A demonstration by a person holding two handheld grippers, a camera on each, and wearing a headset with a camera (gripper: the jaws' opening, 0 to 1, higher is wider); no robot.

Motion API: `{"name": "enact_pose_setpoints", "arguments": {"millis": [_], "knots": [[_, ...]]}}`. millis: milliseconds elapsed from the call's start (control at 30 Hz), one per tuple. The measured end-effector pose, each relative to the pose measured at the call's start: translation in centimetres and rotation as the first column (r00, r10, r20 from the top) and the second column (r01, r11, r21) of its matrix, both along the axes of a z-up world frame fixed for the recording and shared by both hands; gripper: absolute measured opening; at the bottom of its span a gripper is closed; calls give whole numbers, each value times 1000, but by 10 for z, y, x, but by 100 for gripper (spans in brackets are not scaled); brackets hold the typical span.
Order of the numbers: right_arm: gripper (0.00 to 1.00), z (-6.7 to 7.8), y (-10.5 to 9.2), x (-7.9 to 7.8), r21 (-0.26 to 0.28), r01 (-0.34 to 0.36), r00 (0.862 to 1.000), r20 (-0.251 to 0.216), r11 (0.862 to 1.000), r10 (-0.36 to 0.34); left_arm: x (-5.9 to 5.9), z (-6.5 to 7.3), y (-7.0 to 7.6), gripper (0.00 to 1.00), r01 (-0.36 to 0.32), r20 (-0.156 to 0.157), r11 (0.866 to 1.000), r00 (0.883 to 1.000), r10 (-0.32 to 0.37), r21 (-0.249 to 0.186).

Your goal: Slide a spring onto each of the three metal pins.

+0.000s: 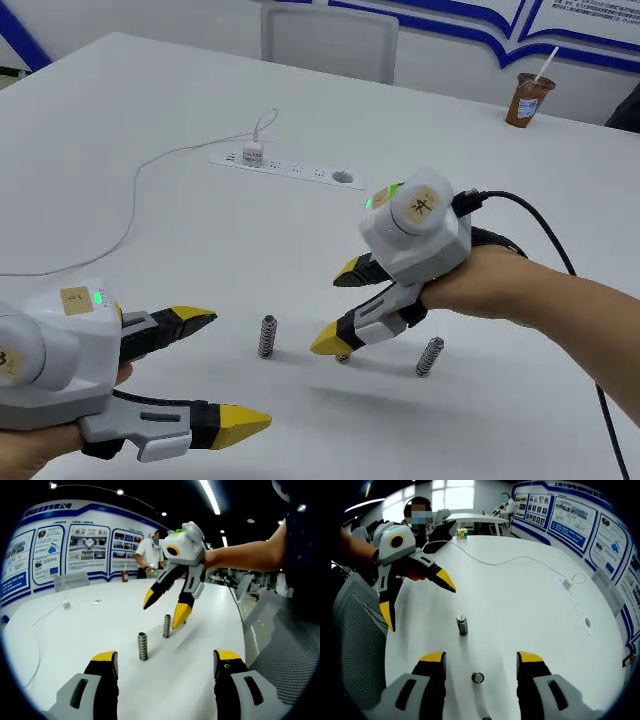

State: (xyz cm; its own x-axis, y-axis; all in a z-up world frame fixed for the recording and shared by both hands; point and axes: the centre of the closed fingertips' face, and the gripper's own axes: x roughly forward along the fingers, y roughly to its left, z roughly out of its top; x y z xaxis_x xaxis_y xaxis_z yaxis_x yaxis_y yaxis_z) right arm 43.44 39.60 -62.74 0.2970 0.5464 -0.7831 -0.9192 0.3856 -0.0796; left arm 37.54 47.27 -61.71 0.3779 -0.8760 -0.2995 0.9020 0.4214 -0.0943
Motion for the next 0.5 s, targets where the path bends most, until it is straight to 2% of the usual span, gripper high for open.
{"name": "enact_pose_setpoints", "arguments": {"millis": [333, 500], "knots": [[69, 8, -23, 4, 58, 76, 996, 39, 995, -79, 2, 0, 0, 80, 2, -2, 1000, 1000, -2, 3], [74, 15, -34, 5, 103, 108, 990, 76, 989, -116, 2, 0, -2, 80, 4, -2, 1000, 1000, -4, 5]]}}
